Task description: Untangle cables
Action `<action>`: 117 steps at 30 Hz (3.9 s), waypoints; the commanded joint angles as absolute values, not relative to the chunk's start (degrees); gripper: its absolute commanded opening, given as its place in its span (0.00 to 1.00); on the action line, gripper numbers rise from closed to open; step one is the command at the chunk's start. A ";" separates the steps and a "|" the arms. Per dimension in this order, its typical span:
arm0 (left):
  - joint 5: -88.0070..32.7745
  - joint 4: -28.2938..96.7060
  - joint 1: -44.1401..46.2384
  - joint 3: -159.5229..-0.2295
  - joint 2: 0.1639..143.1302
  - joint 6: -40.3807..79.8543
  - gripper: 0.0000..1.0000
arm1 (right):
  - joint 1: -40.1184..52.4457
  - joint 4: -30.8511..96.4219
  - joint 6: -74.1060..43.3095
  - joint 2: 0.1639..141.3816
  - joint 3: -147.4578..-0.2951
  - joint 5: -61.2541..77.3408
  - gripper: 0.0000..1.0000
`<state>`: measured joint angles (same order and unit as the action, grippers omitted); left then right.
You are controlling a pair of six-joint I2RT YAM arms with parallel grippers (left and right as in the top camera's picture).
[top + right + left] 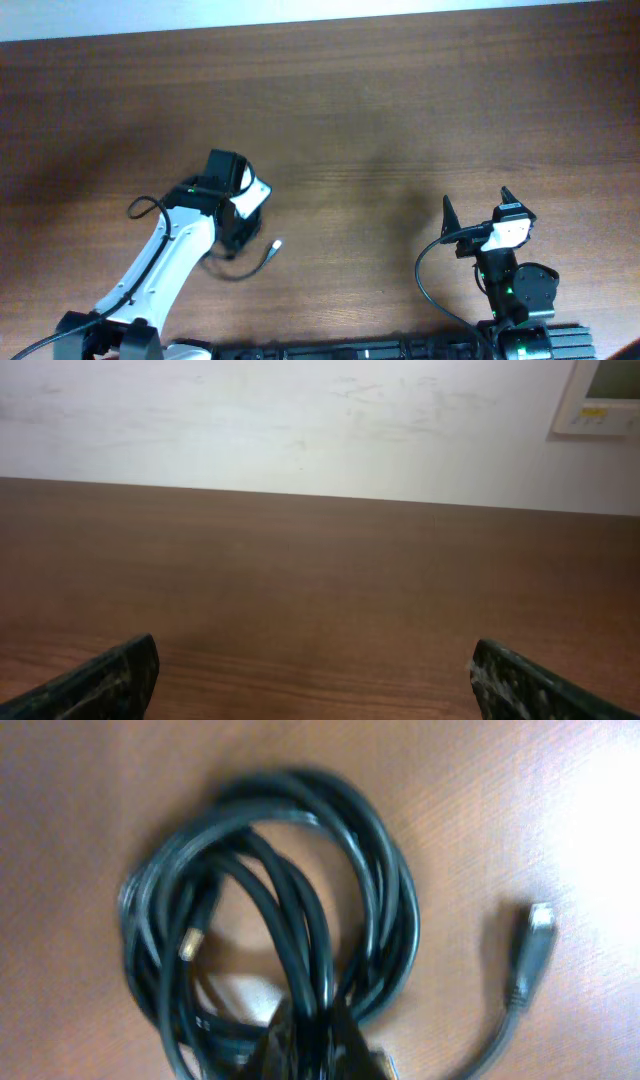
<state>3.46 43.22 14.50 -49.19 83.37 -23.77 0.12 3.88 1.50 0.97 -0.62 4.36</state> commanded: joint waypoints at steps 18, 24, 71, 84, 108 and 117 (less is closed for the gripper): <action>-22.87 10.72 19.57 -49.15 84.75 -7.31 0.00 | -0.08 4.16 1.28 1.08 -0.32 3.86 0.99; -21.23 10.72 23.20 -49.15 88.51 -7.31 0.99 | -0.08 4.16 1.28 1.08 -0.32 3.86 0.99; -3.86 15.86 23.86 -49.15 92.18 8.34 0.99 | -0.08 4.08 -2.98 1.08 -0.32 5.80 0.99; -7.75 17.50 23.86 -49.82 97.45 8.32 0.99 | -0.08 16.62 -9.08 1.13 -10.63 11.42 0.99; -9.67 18.50 23.75 -54.89 91.05 9.85 0.99 | -0.08 29.41 -7.81 7.77 -26.13 13.32 0.99; -2.61 20.18 23.57 -54.87 94.04 10.66 0.99 | -0.05 33.95 -7.77 28.73 -39.97 15.70 0.99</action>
<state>-6.07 20.18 23.73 -54.26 92.51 9.80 0.12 33.04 -7.55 23.49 -35.00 13.06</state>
